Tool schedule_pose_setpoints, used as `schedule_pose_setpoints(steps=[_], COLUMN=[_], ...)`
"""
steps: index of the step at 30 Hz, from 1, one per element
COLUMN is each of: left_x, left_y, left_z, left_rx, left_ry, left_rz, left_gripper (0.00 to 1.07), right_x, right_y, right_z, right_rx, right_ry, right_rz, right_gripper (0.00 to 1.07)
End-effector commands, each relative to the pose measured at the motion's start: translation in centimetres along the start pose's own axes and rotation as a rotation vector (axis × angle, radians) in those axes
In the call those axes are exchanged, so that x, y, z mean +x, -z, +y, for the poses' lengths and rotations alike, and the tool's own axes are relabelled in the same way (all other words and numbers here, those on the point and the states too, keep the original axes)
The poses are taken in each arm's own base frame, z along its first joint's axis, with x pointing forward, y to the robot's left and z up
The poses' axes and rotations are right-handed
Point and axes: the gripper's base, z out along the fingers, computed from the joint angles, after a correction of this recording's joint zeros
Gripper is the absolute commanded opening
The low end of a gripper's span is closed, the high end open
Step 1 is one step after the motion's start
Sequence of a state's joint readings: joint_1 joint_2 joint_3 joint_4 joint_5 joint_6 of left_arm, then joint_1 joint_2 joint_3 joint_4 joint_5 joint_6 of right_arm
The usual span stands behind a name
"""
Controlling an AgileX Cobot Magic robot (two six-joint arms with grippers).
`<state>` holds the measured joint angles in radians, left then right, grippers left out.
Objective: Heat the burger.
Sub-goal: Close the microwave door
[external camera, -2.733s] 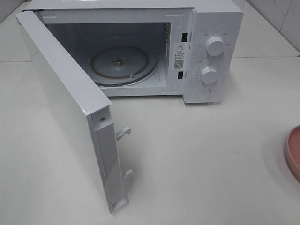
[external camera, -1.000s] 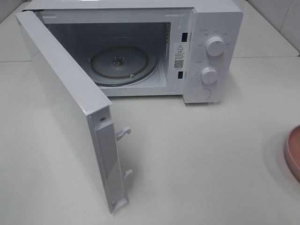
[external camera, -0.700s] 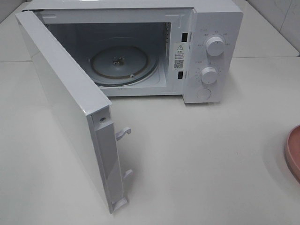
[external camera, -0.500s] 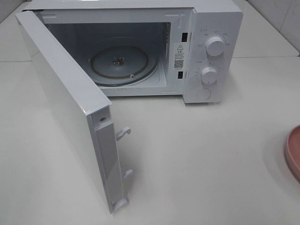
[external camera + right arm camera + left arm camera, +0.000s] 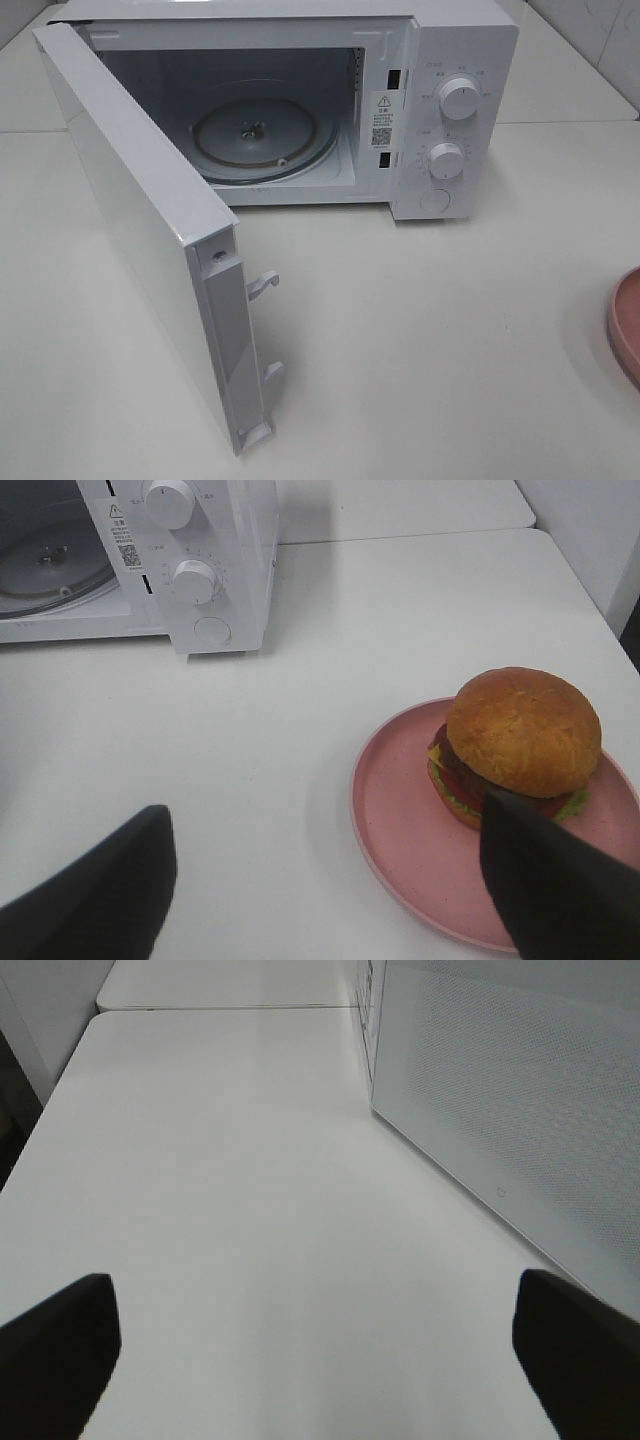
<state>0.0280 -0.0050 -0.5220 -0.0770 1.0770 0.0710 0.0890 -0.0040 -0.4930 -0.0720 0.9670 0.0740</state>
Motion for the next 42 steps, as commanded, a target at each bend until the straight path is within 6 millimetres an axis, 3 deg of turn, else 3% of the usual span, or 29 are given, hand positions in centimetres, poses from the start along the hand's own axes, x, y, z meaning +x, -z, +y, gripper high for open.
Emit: schedule_pose_setpoints(steps=[1,10,12,15,17,18,19,21,23,25,26,29,31,37,42], left_x=[0.1,-1.2,-2.0,-2.2,-2.8,-2.8,-3.2,-3.4,-4.6,-4.8,-5.4,-5.6,-6.4,-8.1,-8.2], left_y=[0.0,0.7,0.7,0.7,0.3,0.3,0.0,-0.2,-1.5,-1.9,-2.7,-3.0,-4.4,-7.5,-9.6], left_z=[0.0,0.0,0.1,0.1,0.2,0.2,0.2,0.2,0.4,0.5,0.6,0.6,0.8,1.1,1.4], left_rx=[-0.004,-0.006,-0.009,-0.01,-0.013,-0.013,-0.014,-0.015,-0.018,-0.019,-0.021,-0.022,-0.026,-0.029,-0.04], left_ry=[0.009,0.023,0.044,0.045,0.044,0.044,0.045,0.046,0.052,0.054,0.056,0.057,0.061,0.09,0.106], left_rz=[-0.006,-0.116,-0.193,-0.206,-0.222,-0.222,-0.227,-0.227,-0.239,-0.232,-0.228,-0.225,-0.21,-0.26,-0.316], left_gripper=[1.0,0.95,0.86,0.82,0.67,0.67,0.57,0.53,0.34,0.29,0.19,0.15,0.02,0.0,0.0], right_x=[0.2,0.2,0.2,0.2,0.2,0.2,0.2,0.2,0.2,0.2,0.2,0.2,0.2,0.2,0.2], right_y=[0.4,0.4,0.4,0.4,0.4,0.4,0.4,0.4,0.4,0.4,0.4,0.4,0.4,0.4,0.4], right_z=[0.0,0.0,0.0,0.0,0.0,0.0,0.0,0.0,0.0,0.0,0.0,0.0,0.0,0.0,0.0], right_rx=[0.001,0.001,0.001,0.001,0.001,0.001,0.001,0.001,0.001,0.001,0.001,0.001,0.001,0.001,0.001], right_ry=[-0.005,-0.005,-0.005,-0.005,-0.005,-0.005,-0.005,-0.005,-0.006,-0.006,-0.006,-0.006,-0.006,-0.006,-0.006], right_rz=[-0.036,-0.036,-0.036,-0.036,-0.036,-0.036,-0.036,-0.036,-0.036,-0.036,-0.036,-0.036,-0.036,-0.036,-0.036], right_gripper=[0.74,0.74,0.74,0.74,0.74,0.74,0.74,0.74,0.74,0.74,0.74,0.74,0.74,0.74,0.74])
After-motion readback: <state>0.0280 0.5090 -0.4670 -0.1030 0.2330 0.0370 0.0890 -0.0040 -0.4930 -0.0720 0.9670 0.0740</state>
